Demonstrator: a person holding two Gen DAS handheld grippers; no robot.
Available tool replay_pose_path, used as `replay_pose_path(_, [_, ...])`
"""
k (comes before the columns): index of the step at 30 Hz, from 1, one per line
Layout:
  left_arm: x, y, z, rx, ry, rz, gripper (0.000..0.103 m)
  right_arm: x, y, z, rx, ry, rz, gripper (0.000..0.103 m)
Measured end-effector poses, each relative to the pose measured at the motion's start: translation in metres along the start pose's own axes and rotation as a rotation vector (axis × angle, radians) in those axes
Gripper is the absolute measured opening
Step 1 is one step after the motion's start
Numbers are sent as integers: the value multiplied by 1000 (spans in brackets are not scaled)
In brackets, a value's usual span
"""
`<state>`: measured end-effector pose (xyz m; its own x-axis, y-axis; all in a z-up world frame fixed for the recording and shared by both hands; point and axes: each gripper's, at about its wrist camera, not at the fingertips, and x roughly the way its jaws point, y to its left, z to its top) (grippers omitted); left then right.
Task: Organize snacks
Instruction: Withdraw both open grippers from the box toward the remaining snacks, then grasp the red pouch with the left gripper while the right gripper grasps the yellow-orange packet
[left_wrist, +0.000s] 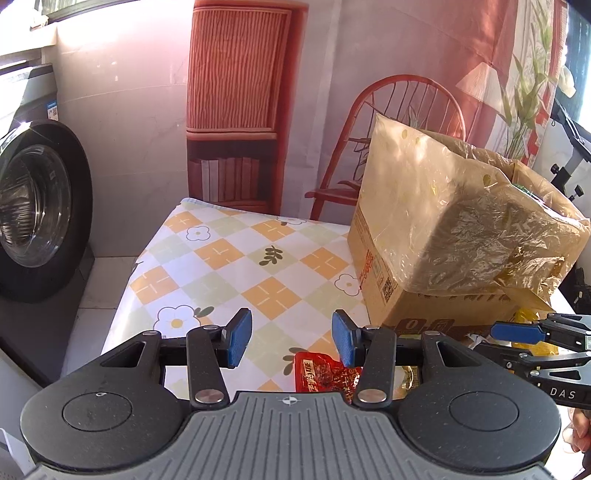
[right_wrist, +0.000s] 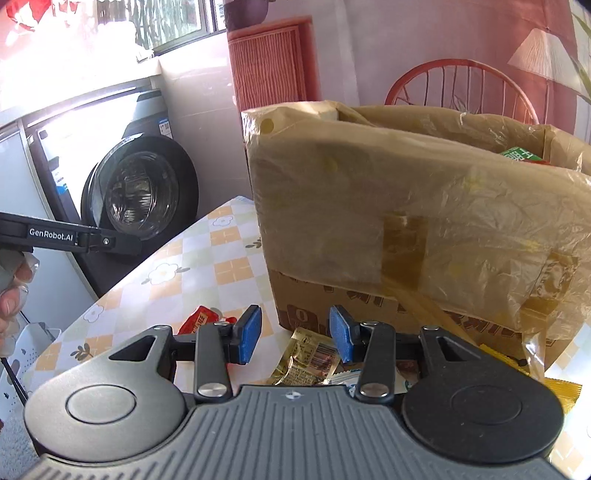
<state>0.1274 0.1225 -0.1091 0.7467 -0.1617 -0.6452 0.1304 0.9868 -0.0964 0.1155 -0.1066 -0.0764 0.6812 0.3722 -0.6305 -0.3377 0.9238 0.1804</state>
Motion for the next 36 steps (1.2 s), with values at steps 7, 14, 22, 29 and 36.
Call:
replay_pose_path(7, [9,-3,-7,24,16,18,50,36,0,-18,1,187,75,45])
replay_pose_path(14, [16,-6,-12,42,35,23,50,58,2,-29,4,302,117,45])
replay_pose_path(22, [23,-9,-16,48,55,18,50,70,9,-38,-25,379,124,43])
replay_pose_path(29, [40,-14,-27,57,92,15,56,61,1,-42,-4,348,85,34])
replay_pose_path(36, [71,-23,-42,106,115,-13,58,52,-11,-49,53,327,63,34])
